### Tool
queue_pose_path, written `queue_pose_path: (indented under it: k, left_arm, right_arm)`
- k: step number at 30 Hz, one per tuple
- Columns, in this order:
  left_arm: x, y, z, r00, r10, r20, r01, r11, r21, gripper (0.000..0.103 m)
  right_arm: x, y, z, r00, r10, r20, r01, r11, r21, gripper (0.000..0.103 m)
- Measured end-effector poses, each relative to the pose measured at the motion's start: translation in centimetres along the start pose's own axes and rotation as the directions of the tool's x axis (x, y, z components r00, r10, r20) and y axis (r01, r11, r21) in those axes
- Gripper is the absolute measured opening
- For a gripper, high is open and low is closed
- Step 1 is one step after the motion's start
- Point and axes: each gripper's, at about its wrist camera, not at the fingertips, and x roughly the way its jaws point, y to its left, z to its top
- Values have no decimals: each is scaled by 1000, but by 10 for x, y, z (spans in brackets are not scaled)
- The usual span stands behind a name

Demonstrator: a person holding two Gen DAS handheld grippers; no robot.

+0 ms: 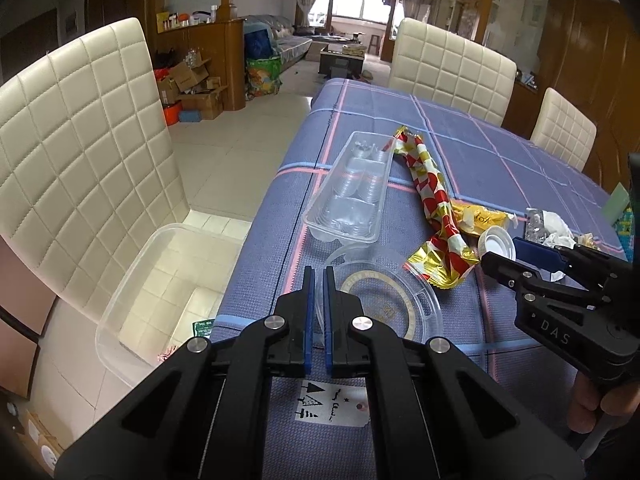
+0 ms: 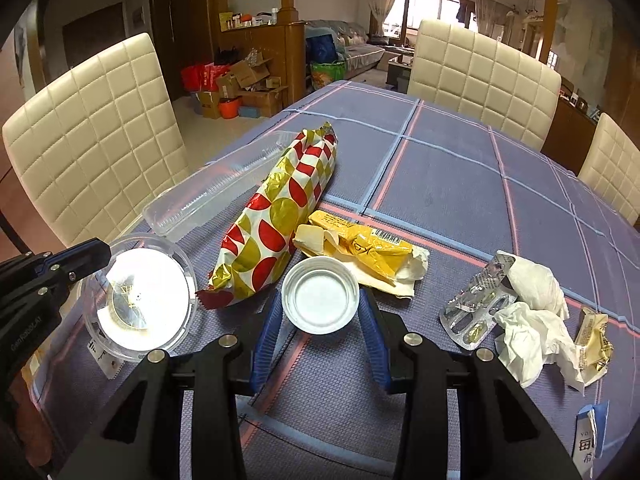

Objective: Collect trash
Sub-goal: 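Grasp the white cup with the right tool while the left tool holds the lid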

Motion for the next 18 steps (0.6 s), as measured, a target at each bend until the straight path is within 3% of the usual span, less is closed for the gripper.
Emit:
queue_pose_path:
  k: [7, 18]
  left_arm:
    - [-15, 1, 2, 999, -12, 33, 12, 1000, 1, 4]
    - [-32, 36, 6, 995, 56, 82, -52, 997, -61, 4]
  right_arm:
    - [-9, 5, 0, 1000, -6, 18, 7, 1000, -9, 38]
    - [-22, 19, 2, 999, -18, 48, 19, 999, -29, 38]
